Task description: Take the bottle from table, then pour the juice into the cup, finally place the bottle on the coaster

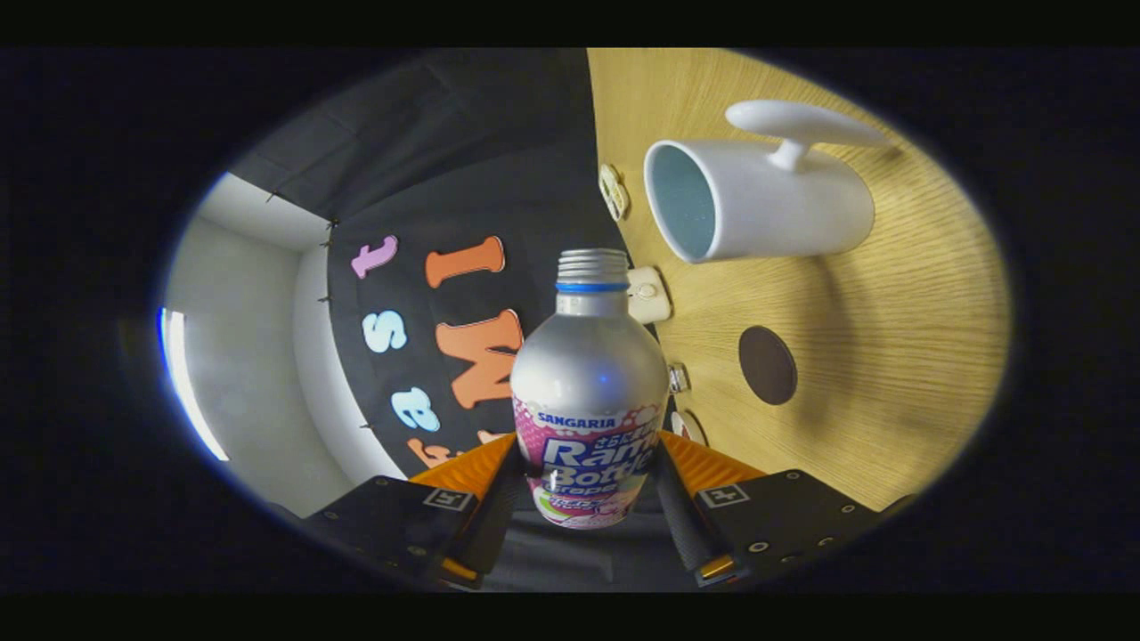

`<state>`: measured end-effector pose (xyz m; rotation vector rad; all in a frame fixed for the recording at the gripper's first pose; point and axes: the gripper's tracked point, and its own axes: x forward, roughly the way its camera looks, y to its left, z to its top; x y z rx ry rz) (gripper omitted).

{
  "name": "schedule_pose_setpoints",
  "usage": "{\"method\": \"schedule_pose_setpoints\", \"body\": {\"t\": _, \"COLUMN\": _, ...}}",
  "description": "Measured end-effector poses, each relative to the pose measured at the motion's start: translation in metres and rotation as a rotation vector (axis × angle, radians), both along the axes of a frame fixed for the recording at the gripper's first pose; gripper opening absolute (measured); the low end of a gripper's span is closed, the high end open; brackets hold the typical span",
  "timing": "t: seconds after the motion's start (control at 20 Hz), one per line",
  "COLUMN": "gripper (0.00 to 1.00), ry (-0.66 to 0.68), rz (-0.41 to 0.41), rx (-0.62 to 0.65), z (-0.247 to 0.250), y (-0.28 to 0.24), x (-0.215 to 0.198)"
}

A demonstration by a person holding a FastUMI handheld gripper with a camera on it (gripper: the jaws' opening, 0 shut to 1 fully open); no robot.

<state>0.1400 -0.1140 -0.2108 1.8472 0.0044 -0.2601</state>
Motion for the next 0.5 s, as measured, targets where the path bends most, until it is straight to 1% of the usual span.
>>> {"method": "schedule_pose_setpoints", "body": {"t": 0.5, "gripper": 0.76, "ry": -0.024, "rz": -0.036, "rx": 0.088, "z": 0.005, "y": -0.014, "x": -0.005}}
